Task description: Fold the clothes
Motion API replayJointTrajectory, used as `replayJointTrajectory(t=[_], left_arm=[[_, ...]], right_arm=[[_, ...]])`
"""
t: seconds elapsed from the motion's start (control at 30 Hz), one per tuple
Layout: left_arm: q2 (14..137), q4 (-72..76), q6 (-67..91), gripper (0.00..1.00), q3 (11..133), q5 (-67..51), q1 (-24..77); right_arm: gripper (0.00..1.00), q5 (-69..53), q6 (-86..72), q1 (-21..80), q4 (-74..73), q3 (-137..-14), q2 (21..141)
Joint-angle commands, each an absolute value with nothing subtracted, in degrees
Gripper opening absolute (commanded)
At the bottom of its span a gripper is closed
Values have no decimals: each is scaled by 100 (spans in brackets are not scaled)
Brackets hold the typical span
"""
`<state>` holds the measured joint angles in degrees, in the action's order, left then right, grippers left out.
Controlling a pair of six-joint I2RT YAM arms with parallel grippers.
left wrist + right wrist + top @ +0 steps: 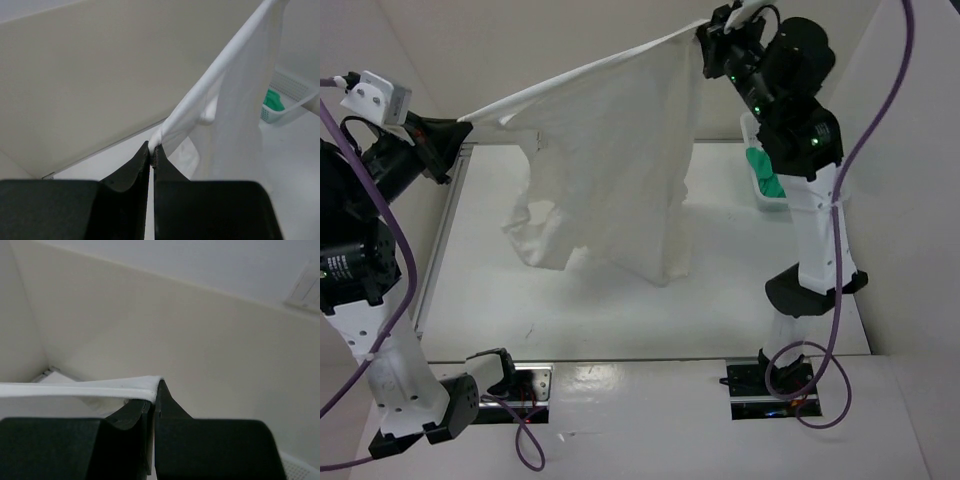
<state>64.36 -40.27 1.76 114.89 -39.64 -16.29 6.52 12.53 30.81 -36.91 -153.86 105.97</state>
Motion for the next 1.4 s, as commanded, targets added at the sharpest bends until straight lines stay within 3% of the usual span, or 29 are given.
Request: replayJointTrajectory(t=[0.0, 0.43, 0.6, 0.77, 0.8, 0.83, 0.87, 0.9, 1.07, 1.2, 1.37], left_arm=[[6434, -3877, 193, 0, 11602, -3841, -1679], [6381, -3929, 185, 0, 11655, -3648, -1679], [6328, -3981, 62, 0, 11461, -3595, -1679], [6205, -4034, -70, 0, 11093, -3524, -1679], [6135, -4034, -123, 0, 11013, -3524, -1679], [6135, -4034, -123, 0, 10830, -3524, -1679], [6083, -4034, -123, 0, 10724, -3524, -1679], [6012, -3982, -175, 0, 10610, -3524, -1679], [5784, -3780, -237, 0, 9740, -3419, -1679], [5555, -3665, -377, 0, 8992, -3638, -1679], [5230, -3612, -500, 0, 8097, -3841, -1679]], right_arm=[[0, 521, 1165, 2848, -3454, -15785, 10239], [0, -1168, 1510, 3189, -4007, -14777, 10248], [0, -344, 2083, 4313, -4028, -13418, 10556], [2, -282, 1961, 4676, -3630, -12411, 10740], [11, -281, 1960, 4737, -3630, -12210, 10740], [34, -281, 1908, 4790, -3552, -12078, 10801], [75, -203, 1907, 4790, -3481, -11833, 10802], [80, -133, 1907, 4860, -3480, -11708, 10802], [89, 272, 1959, 4931, -3130, -10795, 10250], [89, 272, 2021, 4816, -3129, -9459, 9415], [88, 264, 1898, 4501, -3190, -7958, 9220]])
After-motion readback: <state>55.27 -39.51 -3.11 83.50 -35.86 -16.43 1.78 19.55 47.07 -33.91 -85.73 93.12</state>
